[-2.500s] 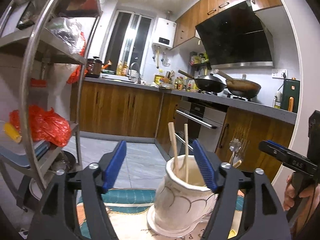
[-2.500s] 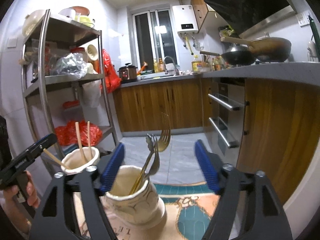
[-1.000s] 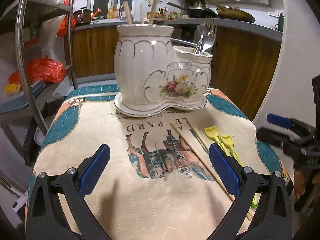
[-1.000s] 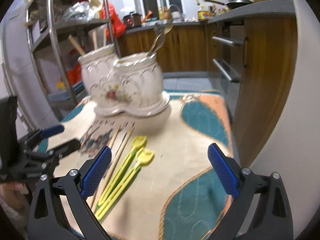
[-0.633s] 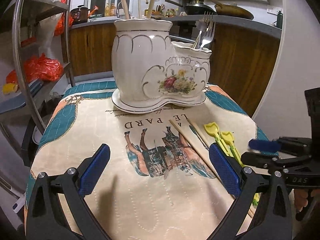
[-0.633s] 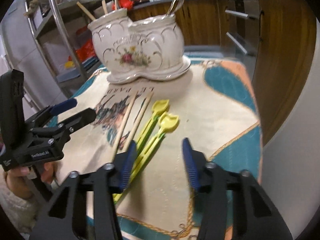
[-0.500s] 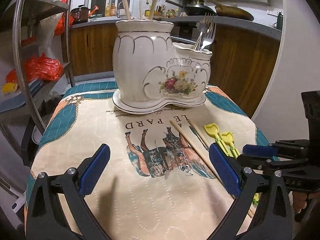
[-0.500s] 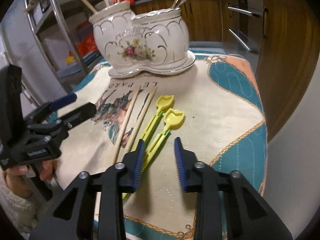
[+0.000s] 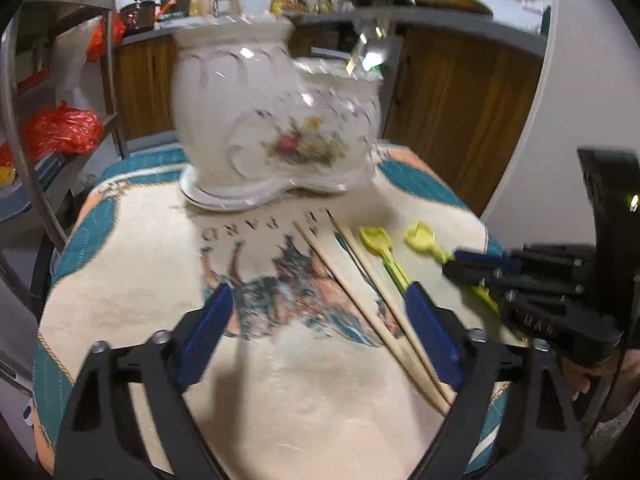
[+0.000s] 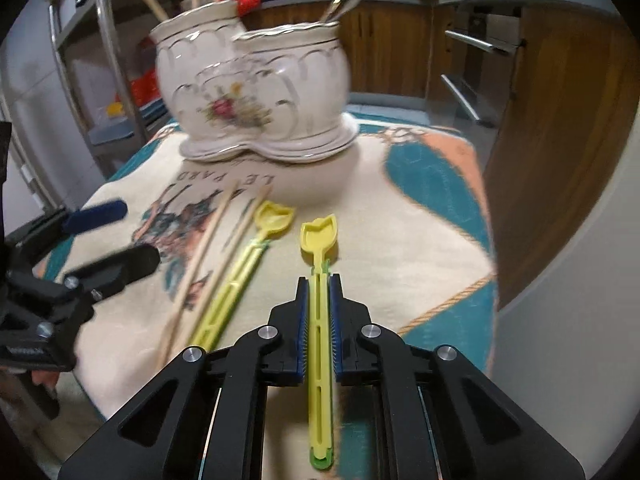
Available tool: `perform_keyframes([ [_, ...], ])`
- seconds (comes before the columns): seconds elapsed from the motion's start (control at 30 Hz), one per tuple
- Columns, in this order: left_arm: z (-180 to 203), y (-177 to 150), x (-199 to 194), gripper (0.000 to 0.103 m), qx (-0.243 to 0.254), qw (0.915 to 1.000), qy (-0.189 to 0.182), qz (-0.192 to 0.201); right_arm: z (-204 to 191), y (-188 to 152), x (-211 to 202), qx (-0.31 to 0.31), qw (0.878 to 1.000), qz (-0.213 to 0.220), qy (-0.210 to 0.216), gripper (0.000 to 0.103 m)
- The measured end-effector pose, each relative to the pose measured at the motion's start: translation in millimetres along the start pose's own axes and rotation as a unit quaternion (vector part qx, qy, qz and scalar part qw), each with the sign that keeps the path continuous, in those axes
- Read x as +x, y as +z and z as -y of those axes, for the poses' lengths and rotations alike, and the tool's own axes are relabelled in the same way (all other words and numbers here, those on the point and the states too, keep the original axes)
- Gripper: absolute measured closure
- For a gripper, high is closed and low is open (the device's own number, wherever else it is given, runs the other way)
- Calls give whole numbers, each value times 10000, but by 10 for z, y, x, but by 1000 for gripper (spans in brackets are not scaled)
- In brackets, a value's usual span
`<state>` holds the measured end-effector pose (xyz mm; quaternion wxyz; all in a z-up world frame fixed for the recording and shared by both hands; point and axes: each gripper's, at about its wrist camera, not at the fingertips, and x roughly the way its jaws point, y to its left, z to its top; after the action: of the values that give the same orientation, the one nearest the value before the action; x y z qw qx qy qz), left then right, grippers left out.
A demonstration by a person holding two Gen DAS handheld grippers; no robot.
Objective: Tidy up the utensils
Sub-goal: 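Grasp a chopstick with the left tool while the right tool grasps a yellow tulip spoon, then lift the chopstick with the left tool while the right tool lifts the yellow spoon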
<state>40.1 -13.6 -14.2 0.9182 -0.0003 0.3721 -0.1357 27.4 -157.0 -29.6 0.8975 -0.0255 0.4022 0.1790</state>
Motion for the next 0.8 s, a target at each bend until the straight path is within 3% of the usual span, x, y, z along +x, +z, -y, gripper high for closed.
perform_keyframes([
  [0.1, 106, -1, 114, 43, 9, 9996, 65, -291, 100, -20, -14, 153, 9998, 47, 150, 92],
  [0.17, 141, 7, 157, 49, -64, 9991, 127, -392, 108, -18, -28, 106, 9998, 96, 137, 92],
  [0.23, 193, 19, 194, 58, -1, 9984, 343, -451, 113, -25, -58, 53, 9998, 158, 137, 92],
  [0.37, 265, 26, 263, 63, 130, 9971, 532, -536, 124, -40, -88, 5, 9995, 203, 221, 92],
  [0.5, 310, 50, 279, 91, 364, 9962, 507, -612, 69, -49, -93, -183, 9993, 158, 270, 92],
  [0.8, 145, 7, 160, 97, 991, 9896, 350, -979, 46, -40, -118, -483, 9973, 2, 560, 92],
])
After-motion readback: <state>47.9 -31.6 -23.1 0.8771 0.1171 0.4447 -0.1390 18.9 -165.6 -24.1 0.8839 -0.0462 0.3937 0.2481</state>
